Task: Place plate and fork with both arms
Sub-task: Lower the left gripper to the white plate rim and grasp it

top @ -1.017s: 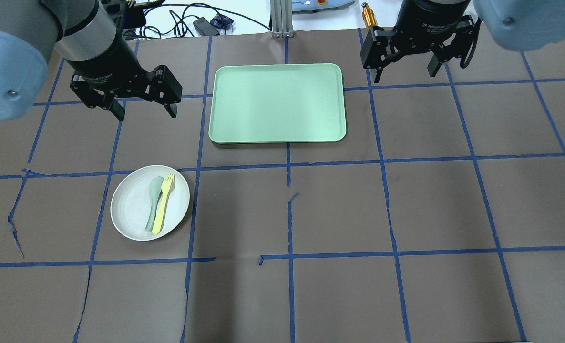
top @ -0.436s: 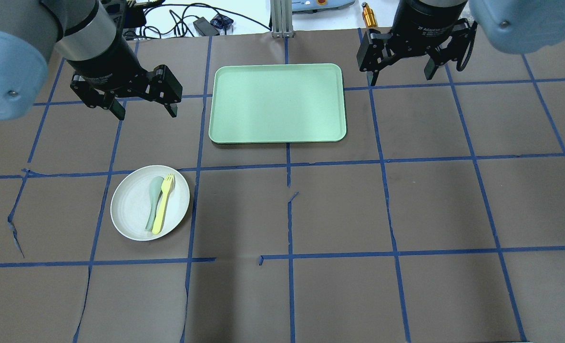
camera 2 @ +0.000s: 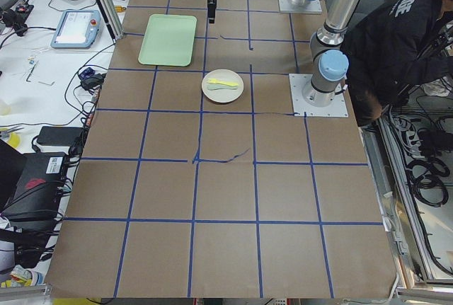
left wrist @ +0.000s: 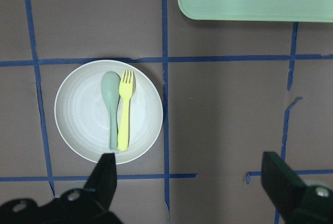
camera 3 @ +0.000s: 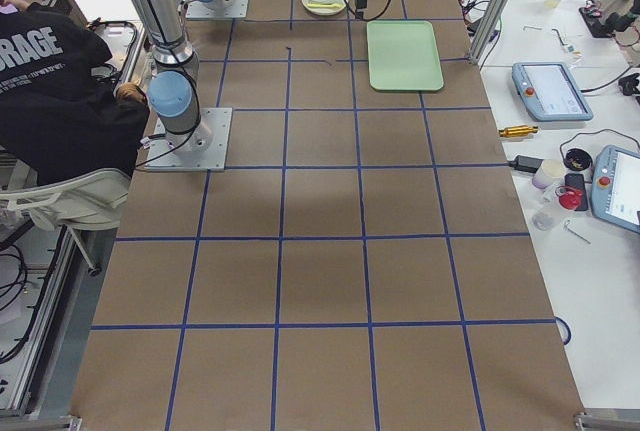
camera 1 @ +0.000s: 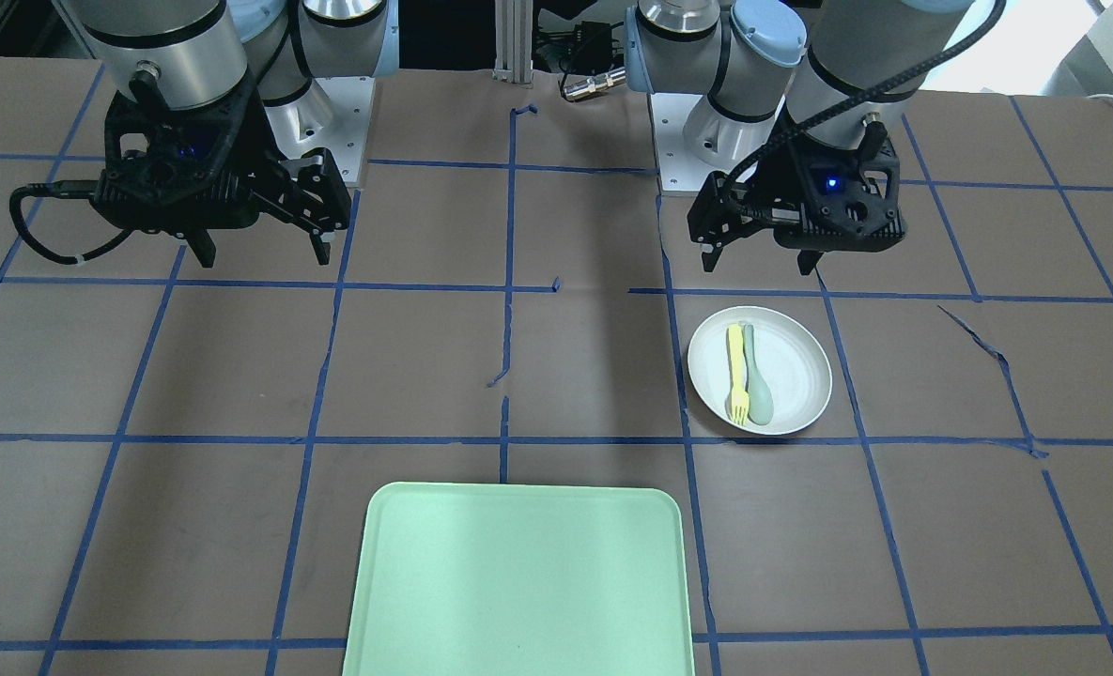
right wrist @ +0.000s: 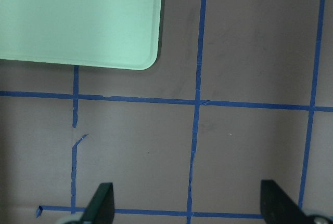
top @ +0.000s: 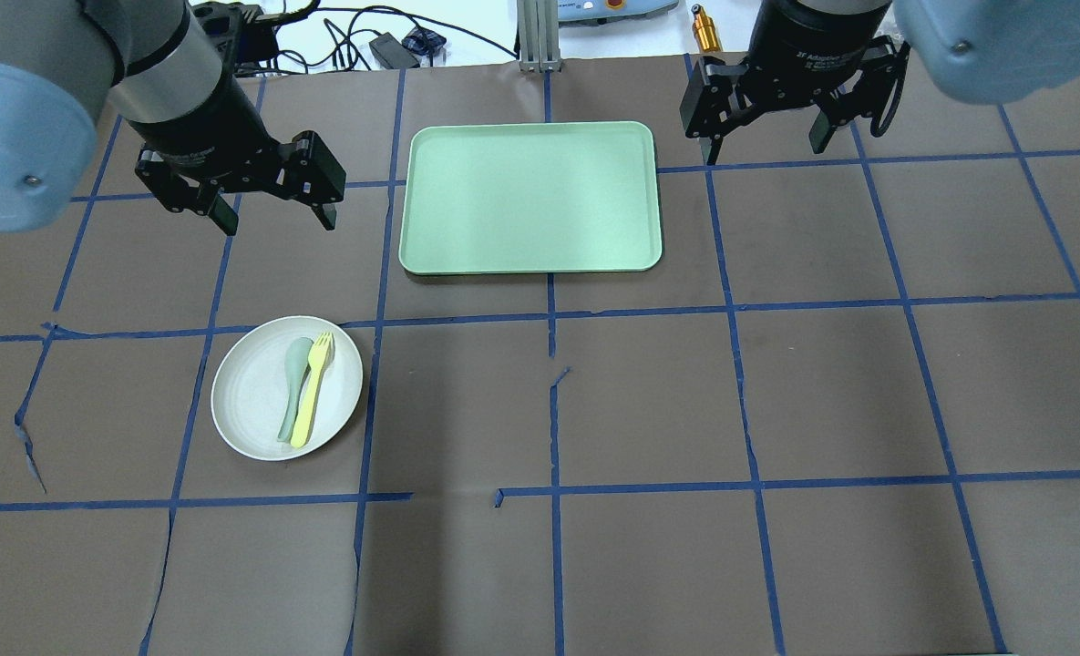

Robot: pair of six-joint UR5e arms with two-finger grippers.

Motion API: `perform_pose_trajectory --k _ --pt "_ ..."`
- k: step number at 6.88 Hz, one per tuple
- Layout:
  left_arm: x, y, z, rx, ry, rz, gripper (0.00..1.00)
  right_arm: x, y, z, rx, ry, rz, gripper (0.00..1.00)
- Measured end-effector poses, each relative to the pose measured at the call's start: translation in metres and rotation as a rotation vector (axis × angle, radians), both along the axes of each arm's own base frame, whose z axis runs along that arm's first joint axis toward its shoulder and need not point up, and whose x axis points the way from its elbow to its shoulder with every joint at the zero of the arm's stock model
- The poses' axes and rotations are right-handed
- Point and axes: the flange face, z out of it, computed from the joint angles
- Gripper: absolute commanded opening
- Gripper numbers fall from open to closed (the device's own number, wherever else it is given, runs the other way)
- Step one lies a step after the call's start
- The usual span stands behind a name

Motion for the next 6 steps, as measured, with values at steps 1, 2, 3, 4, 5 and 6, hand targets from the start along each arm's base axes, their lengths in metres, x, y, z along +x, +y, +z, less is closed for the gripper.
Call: perform_pose_trajectory --k 1,2,3,4,5,6 --pt "0.038 -0.004 -0.044 0.017 0.003 0.041 0.98 0.0 0.0 -0.001 0.001 -0.001 0.0 1.0" --pt "0.084 -0.001 -0.101 0.009 0.008 0.07 0.96 0.0 0.0 -0.001 0.002 0.0 0.0 1.0" --pt "0.122 0.009 -0.154 -0.01 0.015 0.069 0.9 0.0 0.0 -0.002 0.003 0.0 0.0 1.0" --pt "0.15 0.021 -0.195 -0.016 0.022 0.052 0.84 0.0 0.0 -0.003 0.007 0.0 0.0 1.0" --pt "0.172 0.031 -0.225 -0.001 0.03 0.035 0.73 0.0 0.0 -0.006 0.012 0.001 0.001 1.0" --pt "0.185 0.036 -0.244 0.021 0.035 0.032 0.63 0.001 0.001 -0.009 0.016 0.002 0.002 1.0"
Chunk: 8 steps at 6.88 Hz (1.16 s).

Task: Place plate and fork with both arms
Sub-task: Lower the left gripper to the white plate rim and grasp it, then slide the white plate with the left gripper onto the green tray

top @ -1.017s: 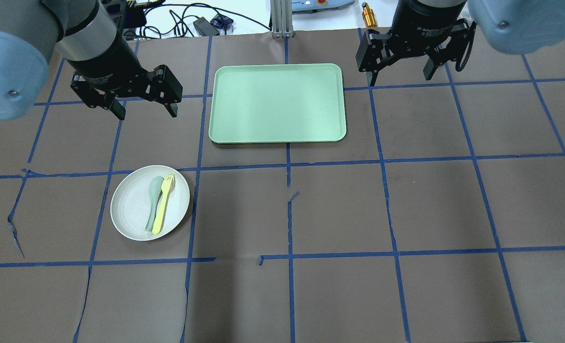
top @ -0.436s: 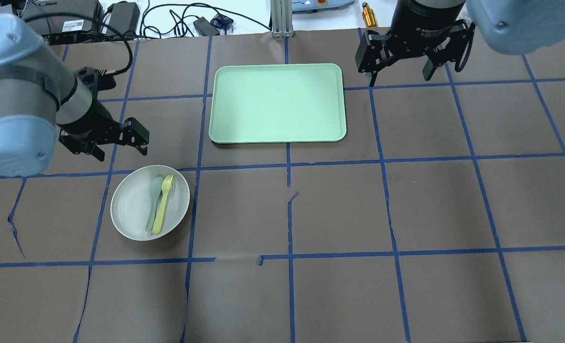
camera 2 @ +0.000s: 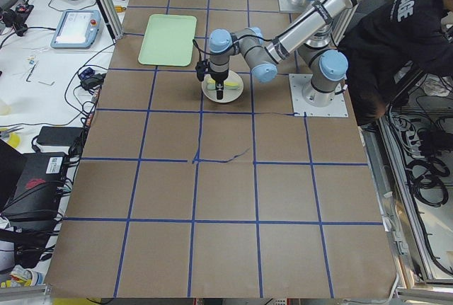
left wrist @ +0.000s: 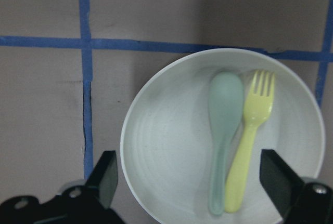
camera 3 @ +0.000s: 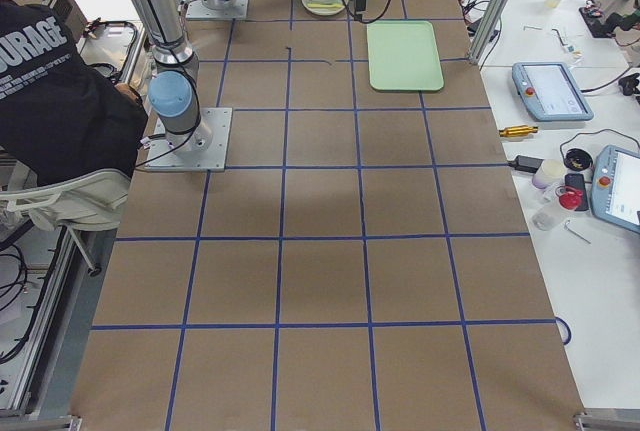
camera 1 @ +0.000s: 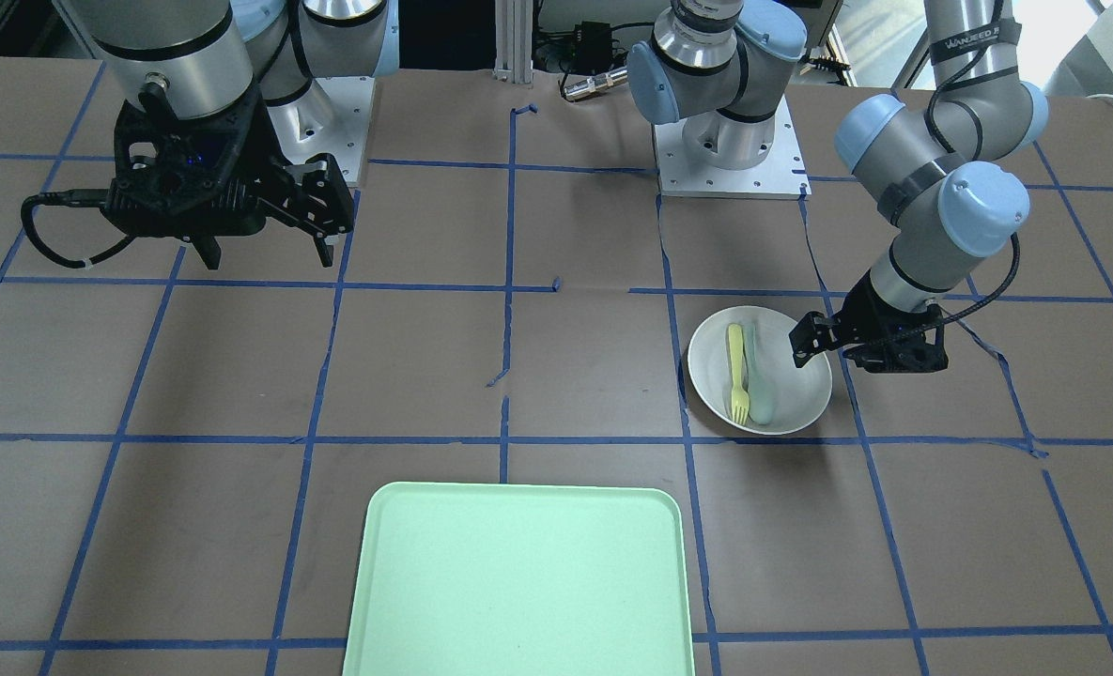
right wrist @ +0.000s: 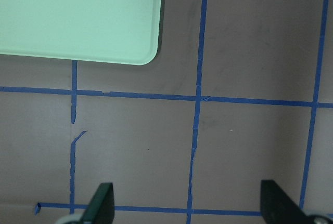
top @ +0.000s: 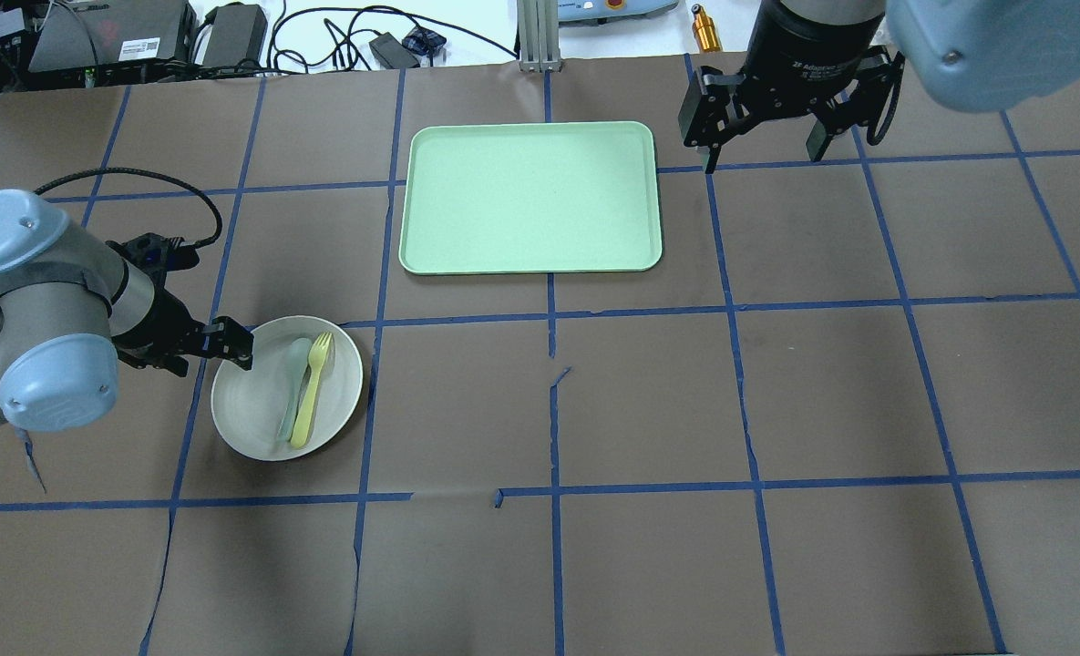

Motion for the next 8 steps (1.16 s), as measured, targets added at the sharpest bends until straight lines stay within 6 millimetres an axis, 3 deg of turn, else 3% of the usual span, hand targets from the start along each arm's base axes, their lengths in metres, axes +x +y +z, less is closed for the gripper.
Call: perform_pose_trajectory --k 1,2,3,6,8 --pt "0.006 0.002 -0.013 0.018 0.005 0.0 0.36 0.001 0.0 -0.001 0.002 0.001 0.0 1.0" --pt "0.007 0.004 -0.022 0.031 0.01 0.001 0.15 0.001 0.001 -0.001 0.002 0.001 0.001 1.0" --pt "0.007 0.006 -0.029 0.04 0.014 0.001 0.0 0.001 0.001 -0.002 0.003 0.001 0.001 1.0" --pt "0.009 0.007 -0.033 0.055 -0.004 0.004 0.0 0.001 0.001 -0.002 0.003 0.002 0.001 1.0" --pt "0.008 -0.008 -0.022 0.029 0.028 -0.002 0.0 0.001 0.001 -0.001 0.002 0.002 0.001 1.0"
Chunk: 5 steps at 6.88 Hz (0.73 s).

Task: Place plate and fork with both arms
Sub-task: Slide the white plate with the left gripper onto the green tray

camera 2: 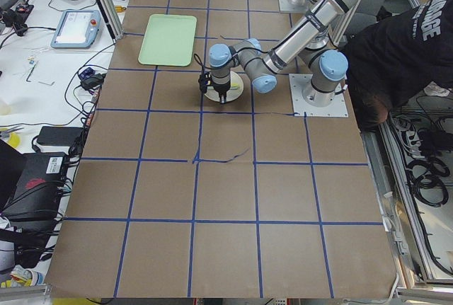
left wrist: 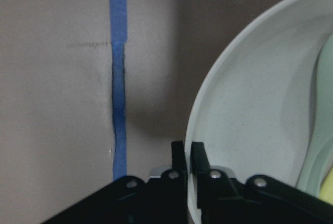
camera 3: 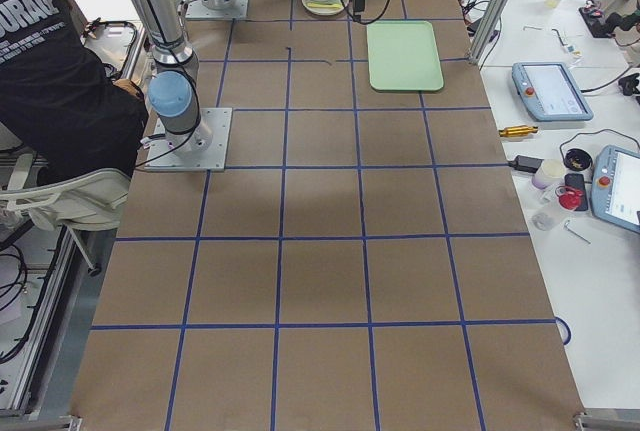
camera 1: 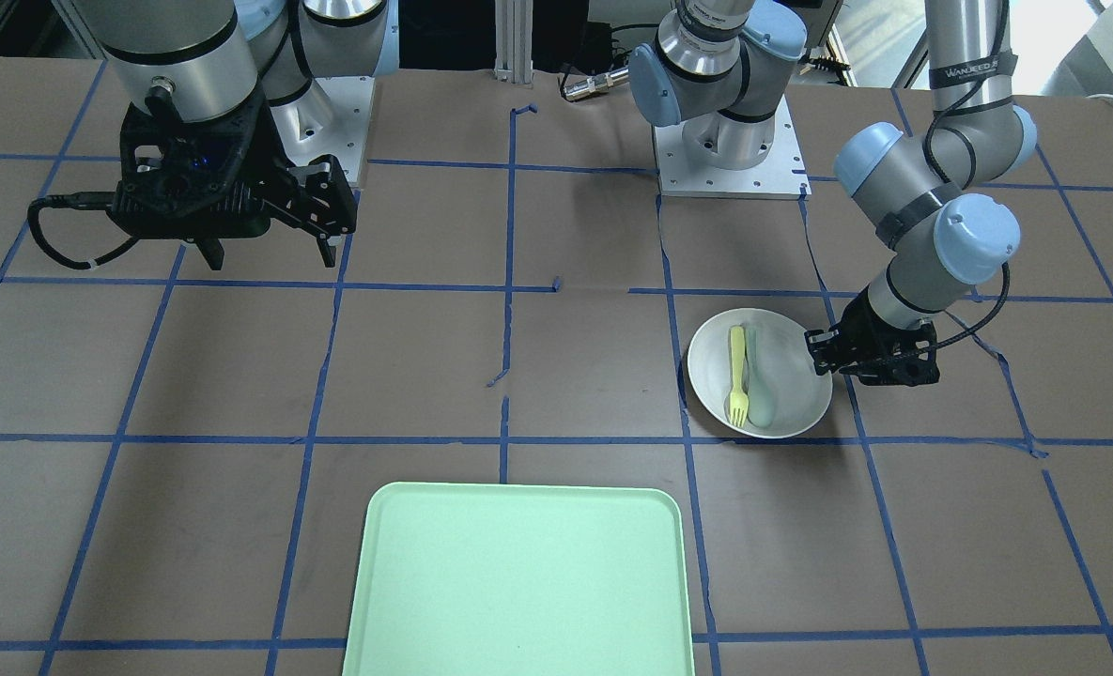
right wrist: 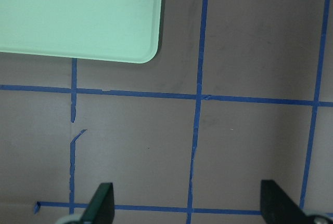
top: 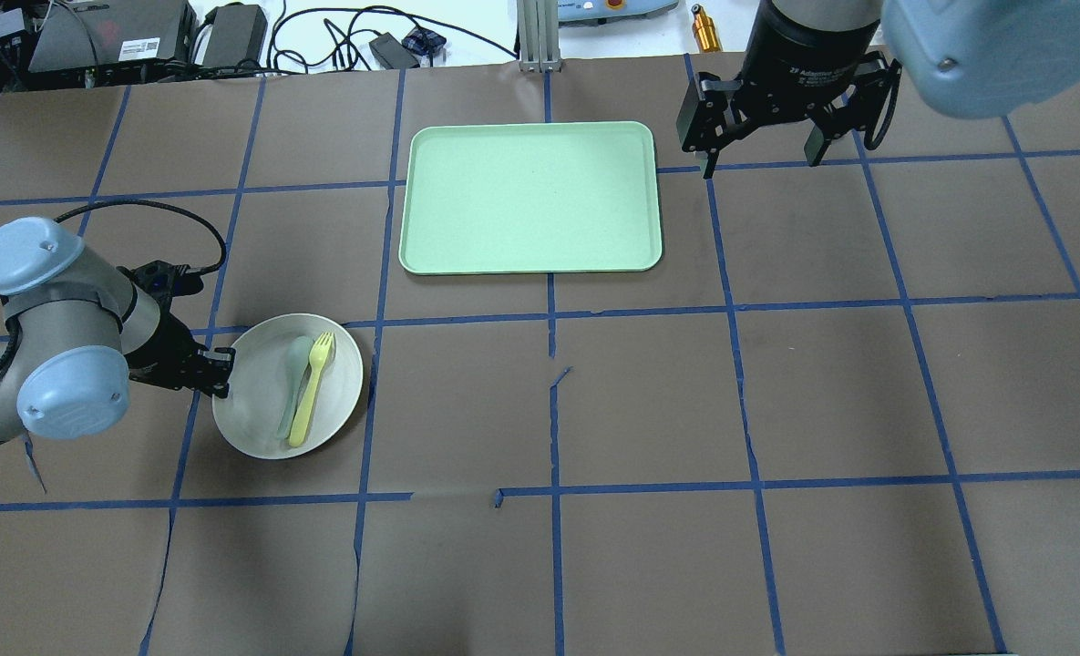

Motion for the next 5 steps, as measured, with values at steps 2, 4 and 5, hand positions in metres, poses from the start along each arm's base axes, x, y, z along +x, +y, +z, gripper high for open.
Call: perform_pose_trajectory --k 2,4,5 --pt "-0.019 -0.036 0.021 -0.051 0.178 -0.014 0.0 0.0 0.0 0.0 0.0 0.0 0.001 1.0" --pt "-0.068 -0.093 0.04 -0.09 0.248 -0.038 0.0 0.0 0.0 0.0 0.001 -0.001 0.001 1.0" --pt "-0.098 -0.131 0.049 -0.104 0.261 -0.034 0.0 0.0 0.0 0.0 0.001 -0.001 0.001 1.0"
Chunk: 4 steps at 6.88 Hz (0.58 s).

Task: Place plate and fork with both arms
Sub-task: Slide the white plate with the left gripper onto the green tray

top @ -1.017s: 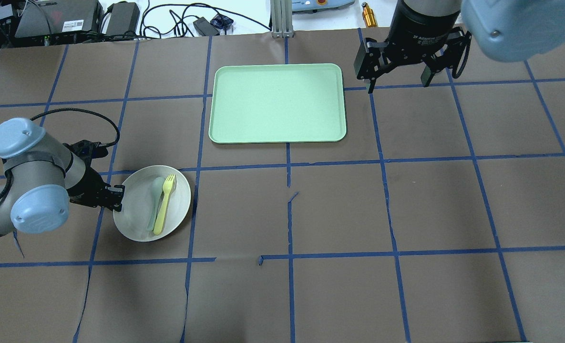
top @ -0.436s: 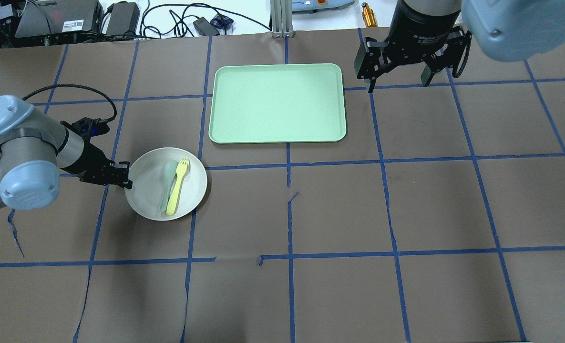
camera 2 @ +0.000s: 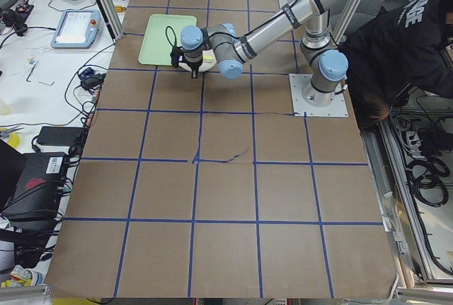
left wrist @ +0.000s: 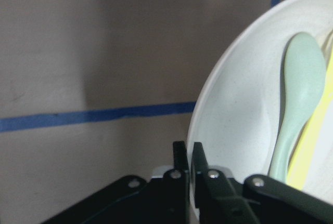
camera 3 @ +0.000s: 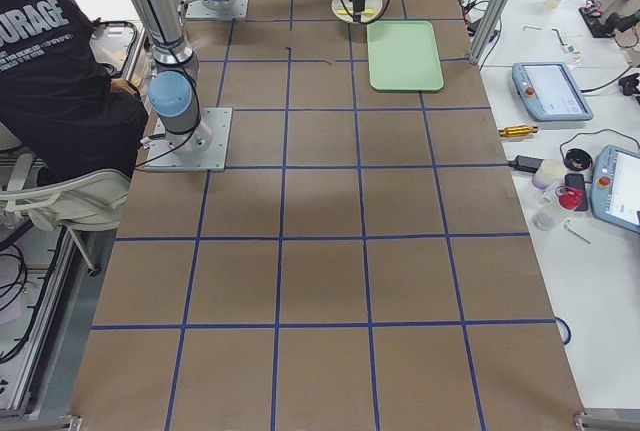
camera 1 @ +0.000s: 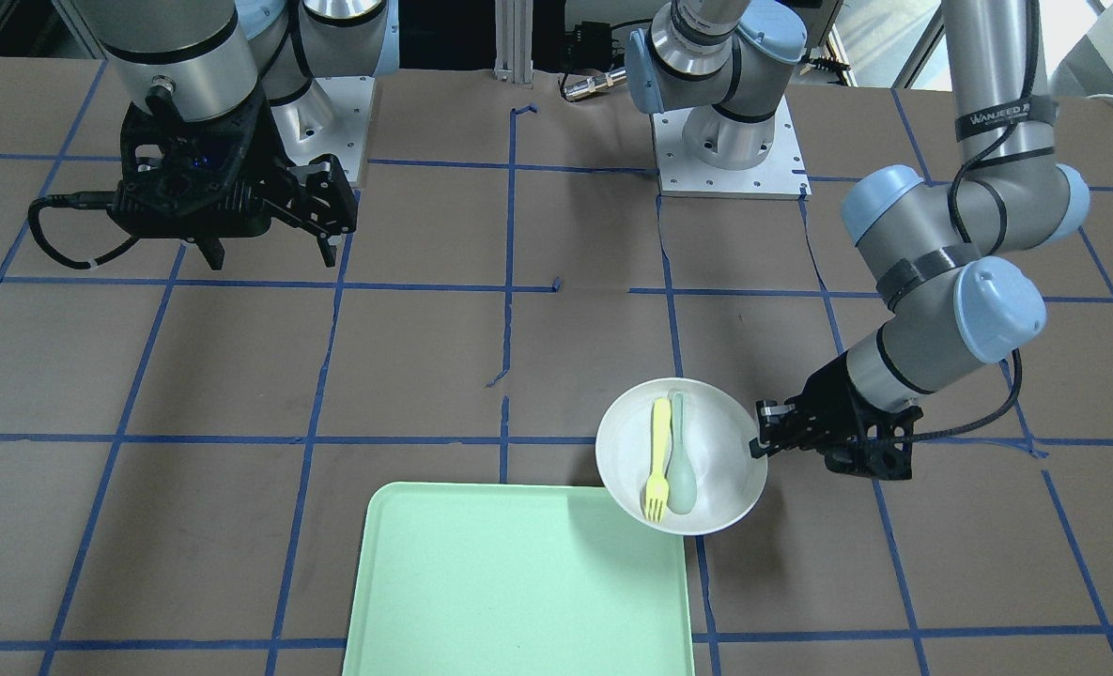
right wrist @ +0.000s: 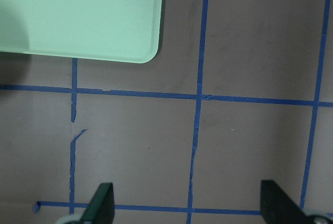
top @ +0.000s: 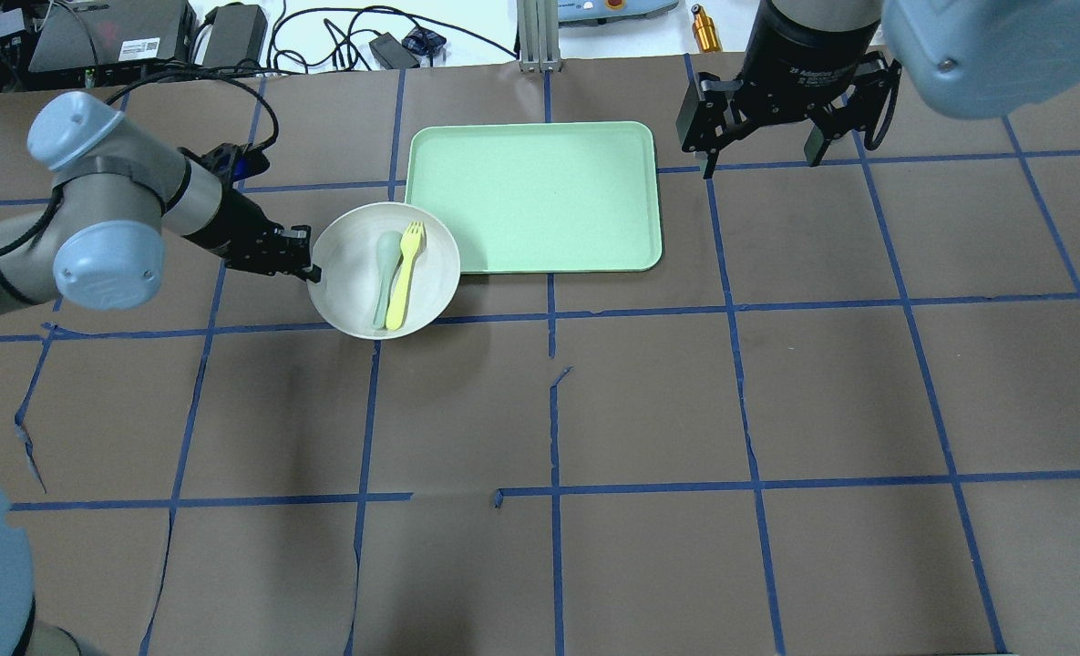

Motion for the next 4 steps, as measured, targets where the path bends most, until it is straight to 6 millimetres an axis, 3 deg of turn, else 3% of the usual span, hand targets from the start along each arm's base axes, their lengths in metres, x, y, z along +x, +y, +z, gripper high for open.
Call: perform_pose_trajectory --k 2,4 --pt "-0.06 -0.079 -0.008 0.001 0.008 0.033 0.0 0.0 0.0 0.0 0.001 0.0 0.0 1.0" --pt "-0.108 -0.13 -0.035 0.012 0.01 0.061 0.0 0.001 0.0 -0.001 0.001 -0.001 0.001 1.0"
